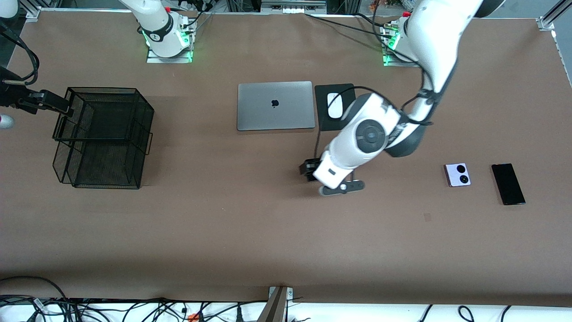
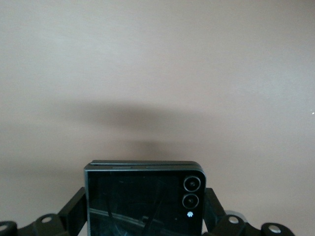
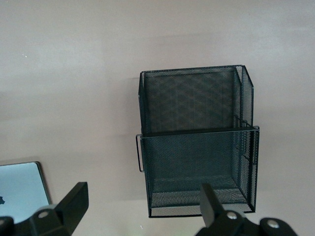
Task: Place phones with both arms
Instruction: 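Carry the flip phone with the left gripper toward the laptop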
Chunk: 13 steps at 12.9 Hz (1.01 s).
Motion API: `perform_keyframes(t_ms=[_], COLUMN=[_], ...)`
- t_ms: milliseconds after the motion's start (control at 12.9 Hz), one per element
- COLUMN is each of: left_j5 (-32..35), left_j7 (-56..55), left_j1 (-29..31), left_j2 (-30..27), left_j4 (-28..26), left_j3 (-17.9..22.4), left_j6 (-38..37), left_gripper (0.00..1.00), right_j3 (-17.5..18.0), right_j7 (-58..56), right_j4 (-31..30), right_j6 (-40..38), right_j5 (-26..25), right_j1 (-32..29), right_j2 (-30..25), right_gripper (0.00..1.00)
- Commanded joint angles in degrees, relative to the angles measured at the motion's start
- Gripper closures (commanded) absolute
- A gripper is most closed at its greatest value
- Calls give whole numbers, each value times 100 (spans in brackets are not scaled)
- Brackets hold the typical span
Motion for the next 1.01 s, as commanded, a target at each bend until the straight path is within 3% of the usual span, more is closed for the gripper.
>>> perform_keyframes(t_ms=[0,233,622,932], left_j5=[0,-9,9,131], left_j7=[-301,-828,-865,-865], left_j1=[-980,-1904,-2284,-2486], left_j2=[558,1112,1447,1772], left_j4=[661,1090,1294,1311], left_j3=[697,1330,1376,1638], left_j6=[219,432,449,1317], left_gripper=[91,91,94,94], right_j3=[0,0,0,9], right_j7=[-79,-87,-61,-78], right_j4=[40,40,49,57], right_j6=[-52,-43,-43,-43], right_j5=[68,68,68,68], right_j1=[-39,-39,-30,-4], right_j2=[11,11,11,11], right_gripper=[0,0,0,0])
